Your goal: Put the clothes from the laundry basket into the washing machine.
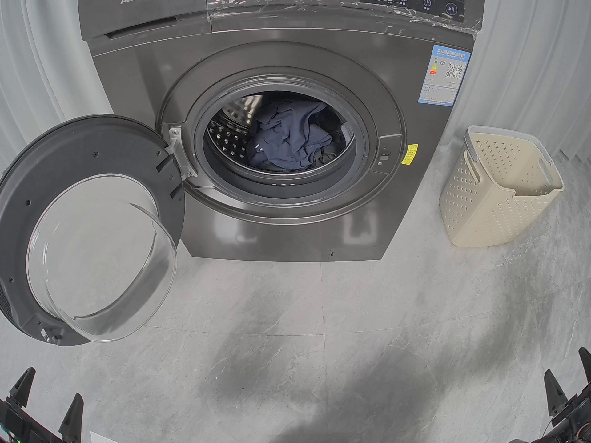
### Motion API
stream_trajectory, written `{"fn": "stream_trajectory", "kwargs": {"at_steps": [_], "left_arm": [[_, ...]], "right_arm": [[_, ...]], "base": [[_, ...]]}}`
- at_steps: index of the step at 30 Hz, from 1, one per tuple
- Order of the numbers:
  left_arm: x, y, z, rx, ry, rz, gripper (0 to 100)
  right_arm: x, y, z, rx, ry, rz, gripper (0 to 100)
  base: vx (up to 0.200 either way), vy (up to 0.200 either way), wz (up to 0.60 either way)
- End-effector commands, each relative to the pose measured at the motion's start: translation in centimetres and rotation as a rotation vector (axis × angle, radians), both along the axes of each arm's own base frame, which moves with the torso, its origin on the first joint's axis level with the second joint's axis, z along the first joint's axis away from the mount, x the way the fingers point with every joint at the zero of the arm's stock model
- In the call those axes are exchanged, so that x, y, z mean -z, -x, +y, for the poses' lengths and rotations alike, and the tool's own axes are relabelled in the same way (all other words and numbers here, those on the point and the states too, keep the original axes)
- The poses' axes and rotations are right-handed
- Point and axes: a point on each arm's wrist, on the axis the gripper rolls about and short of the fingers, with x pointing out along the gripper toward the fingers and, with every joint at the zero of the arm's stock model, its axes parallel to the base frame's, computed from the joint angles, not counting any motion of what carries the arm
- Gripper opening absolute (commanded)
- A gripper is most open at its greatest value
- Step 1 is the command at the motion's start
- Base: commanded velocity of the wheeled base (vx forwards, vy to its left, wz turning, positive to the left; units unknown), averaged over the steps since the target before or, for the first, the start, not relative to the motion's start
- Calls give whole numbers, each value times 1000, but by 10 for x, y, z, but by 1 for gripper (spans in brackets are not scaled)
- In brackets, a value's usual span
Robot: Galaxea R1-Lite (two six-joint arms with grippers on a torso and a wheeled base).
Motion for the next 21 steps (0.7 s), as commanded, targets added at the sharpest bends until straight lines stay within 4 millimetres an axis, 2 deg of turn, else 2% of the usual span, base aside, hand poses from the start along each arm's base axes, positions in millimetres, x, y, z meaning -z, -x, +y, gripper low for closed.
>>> {"fn": "stream_trajectory", "kwargs": {"at_steps": [1, 10, 13, 21], "left_arm": [[7, 2, 0, -7, 1, -14, 100], [7, 2, 0, -5, 1, -13, 100], [7, 2, 0, -5, 2, -14, 100], [7, 2, 0, -4, 4, -13, 100]], "right_arm": [[7, 2, 1, -29, 10, -16, 100], [7, 2, 2, -35, 10, -17, 100], [7, 2, 2, -35, 10, -17, 100], [7, 2, 2, -35, 9, -17, 100]], "base": [[0, 0, 0], [0, 200, 0], [0, 0, 0], [-200, 0, 0]]}}
